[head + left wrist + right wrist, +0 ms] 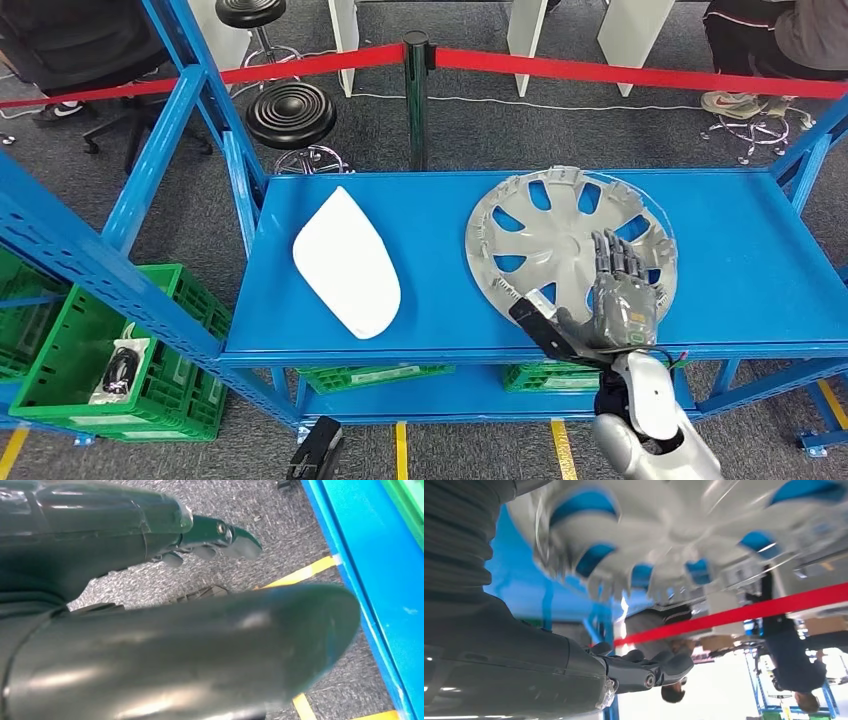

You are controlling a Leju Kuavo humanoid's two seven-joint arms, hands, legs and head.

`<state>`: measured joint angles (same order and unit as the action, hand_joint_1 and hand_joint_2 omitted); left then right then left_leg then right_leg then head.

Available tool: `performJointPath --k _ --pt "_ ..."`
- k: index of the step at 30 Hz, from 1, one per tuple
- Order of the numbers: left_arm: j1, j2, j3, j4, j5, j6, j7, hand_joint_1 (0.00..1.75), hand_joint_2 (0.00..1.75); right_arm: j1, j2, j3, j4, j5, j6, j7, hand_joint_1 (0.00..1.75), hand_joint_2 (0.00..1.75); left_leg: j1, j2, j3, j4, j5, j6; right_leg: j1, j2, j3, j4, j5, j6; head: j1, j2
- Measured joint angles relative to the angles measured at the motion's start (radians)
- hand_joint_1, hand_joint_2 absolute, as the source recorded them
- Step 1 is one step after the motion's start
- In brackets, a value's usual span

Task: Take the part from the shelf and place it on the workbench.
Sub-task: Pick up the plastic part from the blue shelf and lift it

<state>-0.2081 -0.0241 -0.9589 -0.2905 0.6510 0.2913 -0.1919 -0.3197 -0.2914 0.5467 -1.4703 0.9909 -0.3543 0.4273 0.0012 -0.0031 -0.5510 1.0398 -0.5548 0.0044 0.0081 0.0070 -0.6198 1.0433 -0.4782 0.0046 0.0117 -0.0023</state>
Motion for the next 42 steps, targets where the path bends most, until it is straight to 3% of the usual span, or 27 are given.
performJointPath --k 11,19,25,42 --pt "-0.005 0.003 -0.003 0.0 -0.015 0.0 0.002 0.0 0.0 -0.052 -0.072 0.003 0.063 -0.014 0.067 0.022 0.0 1.75 0.0 -0.001 -0.001 0.0 0.001 0.0 -0.001 -0.002 0.002 -0.003 0.001 0.0 0.0 0.0" --pt "-0.006 0.006 -0.003 0.0 -0.037 0.004 -0.01 0.0 0.0 -0.081 -0.137 0.002 0.143 -0.18 0.159 -0.03 0.0 1.75 0.0 -0.008 0.003 0.0 0.001 0.001 -0.001 -0.004 0.009 -0.008 0.0 0.001 0.0 0.0" --pt "-0.007 0.005 -0.002 0.0 -0.045 0.005 -0.015 0.0 0.0 -0.08 -0.177 0.0 0.174 -0.25 0.169 -0.046 0.0 1.75 -0.001 -0.009 0.005 -0.001 0.0 0.002 -0.001 -0.005 0.014 -0.011 0.0 0.001 0.0 0.0" --pt "-0.007 -0.001 -0.003 0.0 -0.078 0.005 -0.015 0.0 0.0 -0.096 -0.217 0.011 0.207 -0.288 0.26 -0.134 0.0 1.75 -0.001 -0.007 0.011 -0.001 -0.001 0.003 -0.001 -0.005 0.021 -0.014 0.001 0.002 0.0 0.0"
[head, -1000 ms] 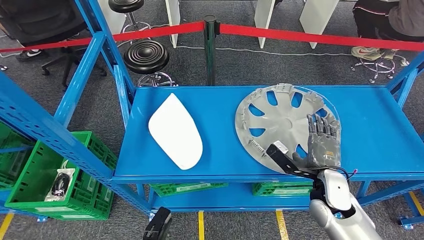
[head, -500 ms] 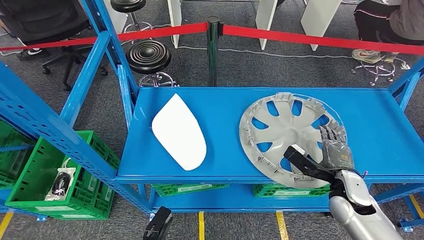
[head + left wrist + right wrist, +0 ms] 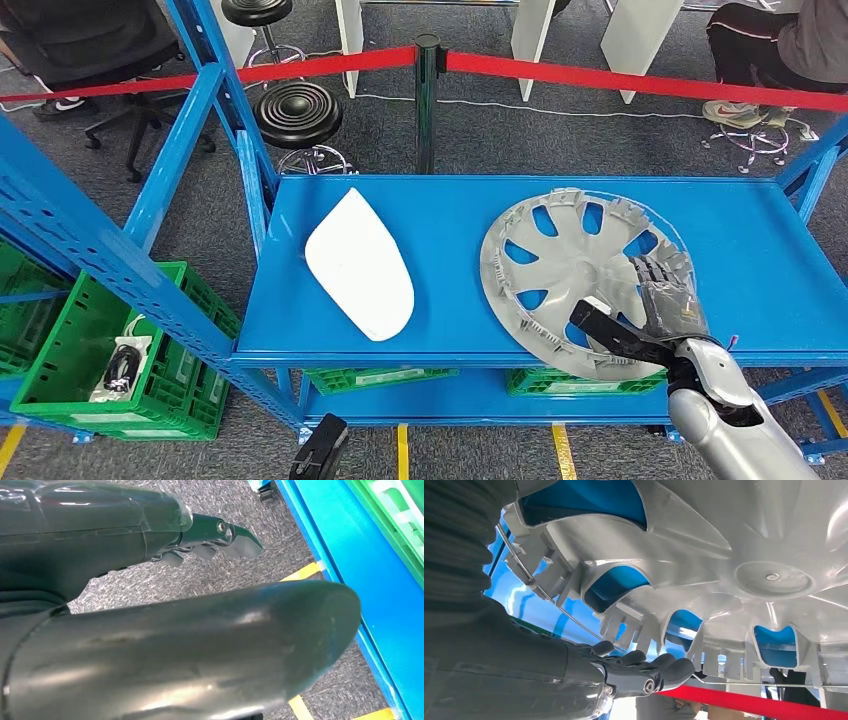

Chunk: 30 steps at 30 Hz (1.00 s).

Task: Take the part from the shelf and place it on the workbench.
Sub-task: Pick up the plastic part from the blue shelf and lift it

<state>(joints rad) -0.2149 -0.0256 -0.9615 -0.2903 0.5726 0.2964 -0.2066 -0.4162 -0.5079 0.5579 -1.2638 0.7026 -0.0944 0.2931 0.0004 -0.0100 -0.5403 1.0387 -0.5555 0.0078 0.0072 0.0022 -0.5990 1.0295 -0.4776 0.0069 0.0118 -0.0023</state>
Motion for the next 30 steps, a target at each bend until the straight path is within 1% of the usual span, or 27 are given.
performJointPath --k 15,20,25,30 --pt "0.001 -0.01 0.0 0.0 -0.009 0.003 0.0 0.0 0.0 0.0 -0.013 0.018 0.0 0.02 -0.014 0.017 0.0 1.75 0.0 0.001 0.002 0.0 -0.001 0.001 0.0 0.0 0.003 -0.002 0.0 0.0 0.0 0.0" --pt "0.001 -0.006 0.0 0.0 -0.021 0.003 0.003 0.0 0.0 0.002 -0.012 0.023 0.001 0.009 -0.027 0.064 0.0 1.75 0.0 0.002 0.002 0.0 -0.001 0.001 0.0 0.0 0.003 -0.002 0.0 0.0 0.0 0.0" --pt "0.011 0.023 0.0 -0.016 -0.024 0.008 0.009 0.0 0.0 0.007 -0.02 0.022 -0.046 -0.002 0.036 0.161 0.0 1.75 0.0 0.004 0.003 0.0 -0.001 0.003 0.0 0.001 0.004 -0.002 0.0 0.0 0.0 0.0" --pt "0.018 0.042 0.0 -0.034 -0.025 0.01 0.011 0.0 0.0 0.019 -0.03 0.023 -0.081 -0.002 0.052 0.175 0.0 1.75 0.0 0.005 0.003 -0.001 -0.001 0.003 0.0 0.001 0.005 -0.002 0.0 0.0 0.0 0.0"
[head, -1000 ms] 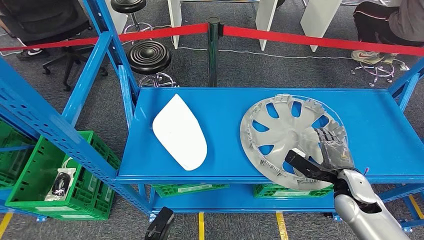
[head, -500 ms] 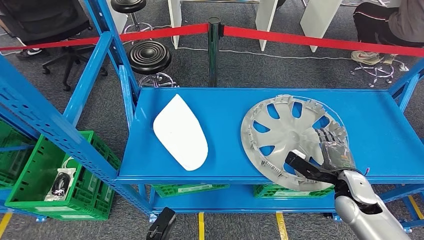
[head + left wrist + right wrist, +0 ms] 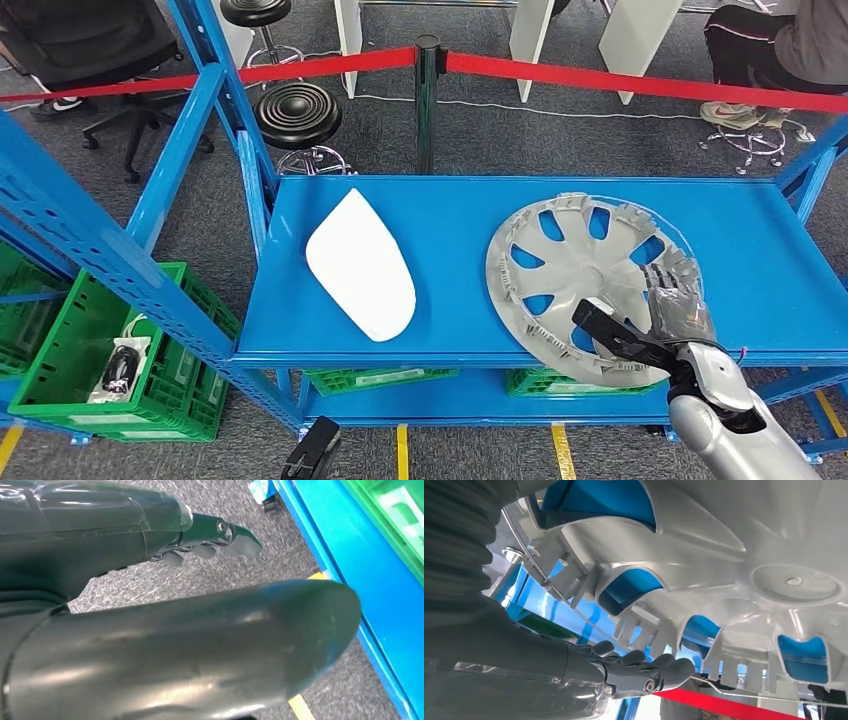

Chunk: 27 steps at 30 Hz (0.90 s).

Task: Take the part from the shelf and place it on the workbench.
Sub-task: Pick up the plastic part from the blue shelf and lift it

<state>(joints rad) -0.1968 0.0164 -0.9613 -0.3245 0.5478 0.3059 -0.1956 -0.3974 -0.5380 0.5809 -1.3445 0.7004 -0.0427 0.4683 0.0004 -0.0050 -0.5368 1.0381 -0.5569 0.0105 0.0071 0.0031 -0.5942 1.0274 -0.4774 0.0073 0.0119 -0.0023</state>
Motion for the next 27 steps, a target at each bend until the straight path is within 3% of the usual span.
performJointPath --k 8,11,14,21,23,27 --pt "0.002 0.014 0.0 -0.018 0.0 0.003 0.007 0.0 0.0 0.012 -0.01 0.003 -0.025 -0.003 0.001 0.003 0.0 1.75 0.0 0.002 0.0 0.0 -0.001 0.001 0.0 0.0 0.0 0.0 0.0 0.0 0.0 0.0" --pt "0.011 0.025 0.0 -0.035 -0.001 0.021 0.049 0.0 0.0 0.008 -0.009 0.004 -0.028 -0.021 -0.001 -0.002 0.0 1.75 0.0 0.005 -0.001 -0.001 -0.001 0.001 0.0 0.001 0.0 0.0 0.0 0.0 0.0 0.0" --pt "0.035 0.061 0.0 -0.085 -0.015 0.066 0.138 0.0 0.0 -0.011 0.011 0.013 -0.012 -0.03 -0.013 -0.046 0.0 1.75 0.001 0.014 -0.002 -0.003 -0.001 0.002 0.0 0.006 0.0 0.0 0.0 0.0 0.0 0.0" --pt "0.041 0.172 0.0 -0.276 -0.066 0.119 0.273 0.0 0.0 -0.114 0.118 0.053 0.144 -0.022 -0.073 -0.162 0.0 1.75 0.001 0.021 0.002 -0.006 -0.001 0.002 0.0 0.01 0.0 0.0 0.001 -0.001 0.0 0.0" --pt "0.04 0.195 0.0 -0.323 -0.085 0.119 0.297 0.0 0.0 -0.127 0.144 0.062 0.176 0.003 -0.124 -0.16 0.0 1.75 0.001 0.021 0.002 -0.006 -0.001 0.001 0.0 0.01 0.0 0.0 0.001 -0.001 0.0 0.0" --pt "0.05 0.228 0.0 -0.389 -0.112 0.108 0.302 0.0 0.0 -0.113 0.186 0.068 0.196 0.12 -0.371 -0.134 0.0 1.75 0.001 0.02 0.004 -0.007 0.0 0.001 0.0 0.01 -0.001 0.001 0.001 -0.001 0.0 0.0"
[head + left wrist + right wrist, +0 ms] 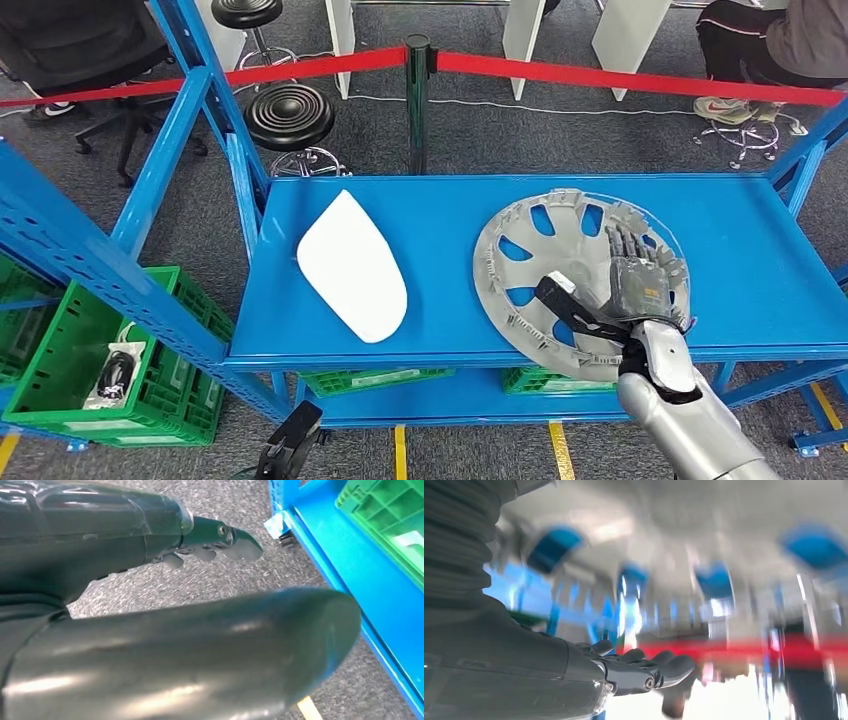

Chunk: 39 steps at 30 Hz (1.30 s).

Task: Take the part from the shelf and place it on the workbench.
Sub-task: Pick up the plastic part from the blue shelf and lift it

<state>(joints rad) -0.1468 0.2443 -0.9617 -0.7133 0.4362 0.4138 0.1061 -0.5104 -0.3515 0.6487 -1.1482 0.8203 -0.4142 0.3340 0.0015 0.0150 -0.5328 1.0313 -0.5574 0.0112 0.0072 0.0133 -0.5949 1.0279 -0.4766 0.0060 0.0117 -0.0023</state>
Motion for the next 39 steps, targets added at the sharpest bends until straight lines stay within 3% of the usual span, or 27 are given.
performJointPath --k 3,16,20,28,33,39 --pt "0.007 0.011 0.0 -0.018 -0.006 -0.011 -0.02 0.0 0.0 0.019 0.028 -0.007 -0.028 0.024 -0.108 -0.03 0.0 1.75 0.0 0.0 0.001 -0.001 0.0 0.0 0.0 0.0 0.0 0.0 -0.001 -0.001 0.0 0.0" --pt "0.018 0.029 0.0 -0.046 -0.009 -0.027 -0.037 0.0 0.0 0.044 0.08 -0.026 -0.124 0.063 -0.104 -0.054 0.0 1.75 -0.002 -0.006 0.001 -0.002 0.0 0.0 -0.001 -0.001 0.0 -0.001 -0.001 -0.001 0.0 0.0" --pt "0.018 0.029 0.0 -0.045 -0.018 -0.048 -0.061 0.0 0.0 0.042 0.104 -0.021 -0.175 0.092 -0.035 -0.072 0.0 1.75 -0.002 -0.006 0.001 -0.002 0.0 0.0 -0.001 -0.001 0.0 -0.001 -0.002 -0.001 0.0 0.0" --pt "0.017 0.028 0.001 -0.043 -0.03 -0.062 -0.076 0.0 0.0 0.042 0.15 0.001 -0.229 0.023 0.047 -0.089 0.0 1.75 -0.001 -0.01 0.001 -0.002 0.0 0.0 -0.001 -0.004 0.0 -0.001 -0.002 -0.001 0.0 0.0" --pt "0.017 0.016 0.001 -0.037 -0.032 -0.072 -0.102 0.0 0.0 0.041 0.155 0.017 -0.23 -0.051 0.145 -0.061 0.0 1.75 -0.002 -0.013 0.001 -0.002 0.0 0.0 -0.001 -0.004 0.0 -0.001 -0.002 -0.001 0.0 0.0" --pt "0.016 -0.008 0.001 -0.013 -0.034 -0.088 -0.118 0.0 0.0 0.037 0.151 0.033 -0.208 -0.067 0.194 -0.053 0.0 1.75 -0.002 -0.016 0.0 -0.002 0.0 0.0 -0.001 -0.006 0.0 -0.001 -0.002 -0.001 0.0 0.0"
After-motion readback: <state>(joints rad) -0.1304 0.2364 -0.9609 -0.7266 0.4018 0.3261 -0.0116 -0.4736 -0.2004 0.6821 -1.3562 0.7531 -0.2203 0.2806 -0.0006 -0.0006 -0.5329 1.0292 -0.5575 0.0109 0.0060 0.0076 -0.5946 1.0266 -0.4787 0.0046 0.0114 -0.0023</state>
